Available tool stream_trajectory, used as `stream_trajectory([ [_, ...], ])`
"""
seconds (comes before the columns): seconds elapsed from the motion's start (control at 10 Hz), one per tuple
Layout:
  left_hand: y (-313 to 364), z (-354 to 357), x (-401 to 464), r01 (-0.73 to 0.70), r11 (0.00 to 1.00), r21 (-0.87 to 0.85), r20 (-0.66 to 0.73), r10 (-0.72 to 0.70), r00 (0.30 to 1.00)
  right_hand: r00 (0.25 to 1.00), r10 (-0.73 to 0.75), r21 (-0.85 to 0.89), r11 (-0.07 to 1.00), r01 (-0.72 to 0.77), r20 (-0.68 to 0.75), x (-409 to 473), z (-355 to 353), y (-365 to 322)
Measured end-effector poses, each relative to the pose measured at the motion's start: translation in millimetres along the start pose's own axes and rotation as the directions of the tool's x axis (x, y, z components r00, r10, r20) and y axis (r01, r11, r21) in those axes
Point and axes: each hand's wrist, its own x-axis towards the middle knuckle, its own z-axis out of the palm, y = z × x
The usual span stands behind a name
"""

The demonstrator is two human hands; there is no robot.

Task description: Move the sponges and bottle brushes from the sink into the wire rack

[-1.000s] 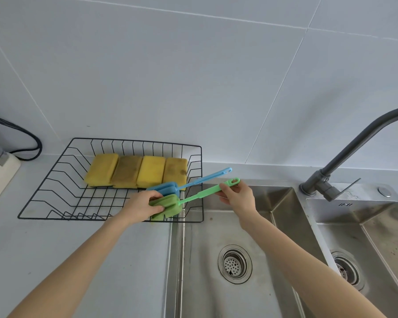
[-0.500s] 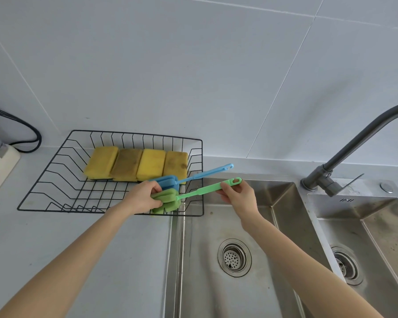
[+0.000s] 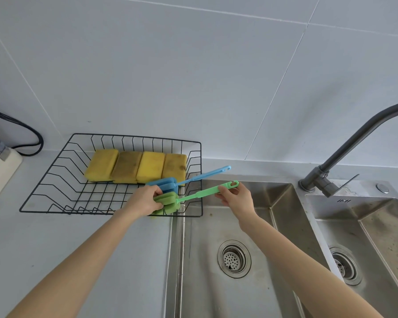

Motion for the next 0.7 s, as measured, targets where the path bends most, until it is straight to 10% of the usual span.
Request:
stream_trajectory([
  [0.4, 15.9, -15.5, -25.1, -0.056, 0.984, 0.171, 0.074, 0.044, 0.996, 0.996, 0.049, -0.337, 0.941, -0.020, 0.080, -12.5, -8.7, -20.7],
  [0.7, 41.4, -44.3, -39.9, -0.066, 0.979, 0.191, -0.036, 0.074, 0.997, 0.975, -0.171, -0.819, 0.533, 0.211, 0.140, -23.2, -20.9, -59.5],
])
